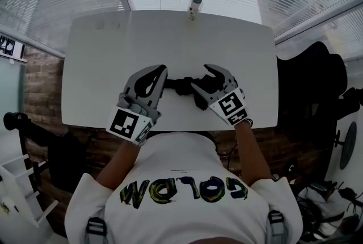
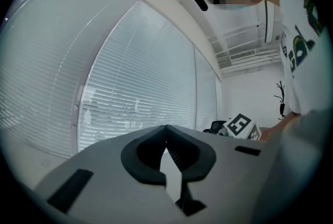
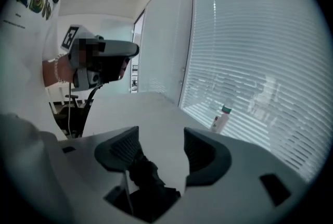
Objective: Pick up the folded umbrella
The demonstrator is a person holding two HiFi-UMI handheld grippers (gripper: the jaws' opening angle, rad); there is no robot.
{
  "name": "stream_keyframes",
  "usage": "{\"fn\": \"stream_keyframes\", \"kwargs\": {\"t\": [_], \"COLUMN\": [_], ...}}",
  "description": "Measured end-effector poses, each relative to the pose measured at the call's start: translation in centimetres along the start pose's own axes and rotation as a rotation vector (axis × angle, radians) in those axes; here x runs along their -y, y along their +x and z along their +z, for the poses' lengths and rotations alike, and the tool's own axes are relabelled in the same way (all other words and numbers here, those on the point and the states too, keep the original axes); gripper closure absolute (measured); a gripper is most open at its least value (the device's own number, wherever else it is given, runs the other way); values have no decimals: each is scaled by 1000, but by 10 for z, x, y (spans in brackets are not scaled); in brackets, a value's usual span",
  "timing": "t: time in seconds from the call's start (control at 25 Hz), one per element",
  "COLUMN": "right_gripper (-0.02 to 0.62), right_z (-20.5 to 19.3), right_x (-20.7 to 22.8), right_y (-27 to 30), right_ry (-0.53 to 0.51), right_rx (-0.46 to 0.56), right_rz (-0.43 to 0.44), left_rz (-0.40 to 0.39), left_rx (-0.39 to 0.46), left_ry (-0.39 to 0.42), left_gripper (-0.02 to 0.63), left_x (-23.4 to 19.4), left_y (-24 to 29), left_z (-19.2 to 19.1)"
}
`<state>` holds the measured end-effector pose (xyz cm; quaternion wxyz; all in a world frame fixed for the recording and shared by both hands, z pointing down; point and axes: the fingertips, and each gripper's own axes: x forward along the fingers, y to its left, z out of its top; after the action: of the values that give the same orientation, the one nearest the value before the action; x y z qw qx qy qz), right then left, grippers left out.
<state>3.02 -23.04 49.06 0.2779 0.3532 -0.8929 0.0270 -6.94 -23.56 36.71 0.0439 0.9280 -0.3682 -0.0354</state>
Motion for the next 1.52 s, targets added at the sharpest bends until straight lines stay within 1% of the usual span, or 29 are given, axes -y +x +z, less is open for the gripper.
{"fn": "stream_keyframes", "kwargs": {"t": [0.12,0.24,0.52,0.64,0.92,1.04,1.2,1.36,1.44,1.52], "right_gripper": [276,243,235,235,235,238,276,324,341,350], "right_z": [-30,-59,-114,-130,-157,-162,-166,-165,-165,-161], "right_x": [-15,-30,-46,-51,-62,-65,-69,-75,-77,-74], "right_y": [23,41,74,83,99,107,109,106,105,103], "right_ry": [-34,-108,-226,-259,-302,-319,-328,-376,-393,-383], "right_rx": [-117,-241,-470,-543,-649,-670,-699,-694,-690,-678], "right_rz": [103,185,310,353,413,423,453,484,480,457], "left_rz": [11,17,30,33,46,52,57,60,64,68], "left_rx": [-5,-9,-16,-19,-30,-30,-32,-32,-33,-33], "left_ry": [-2,-6,-17,-19,-16,-18,-22,-23,-23,-23], "left_gripper": [595,595,595,595,595,595,595,595,595,595], "left_x": [-2,-3,-7,-9,-19,-22,-25,-23,-23,-23], "left_y": [0,-2,-3,-4,-9,-10,-13,-14,-14,-14], "left_z": [-2,-6,-11,-12,-17,-17,-18,-20,-21,-20]}}
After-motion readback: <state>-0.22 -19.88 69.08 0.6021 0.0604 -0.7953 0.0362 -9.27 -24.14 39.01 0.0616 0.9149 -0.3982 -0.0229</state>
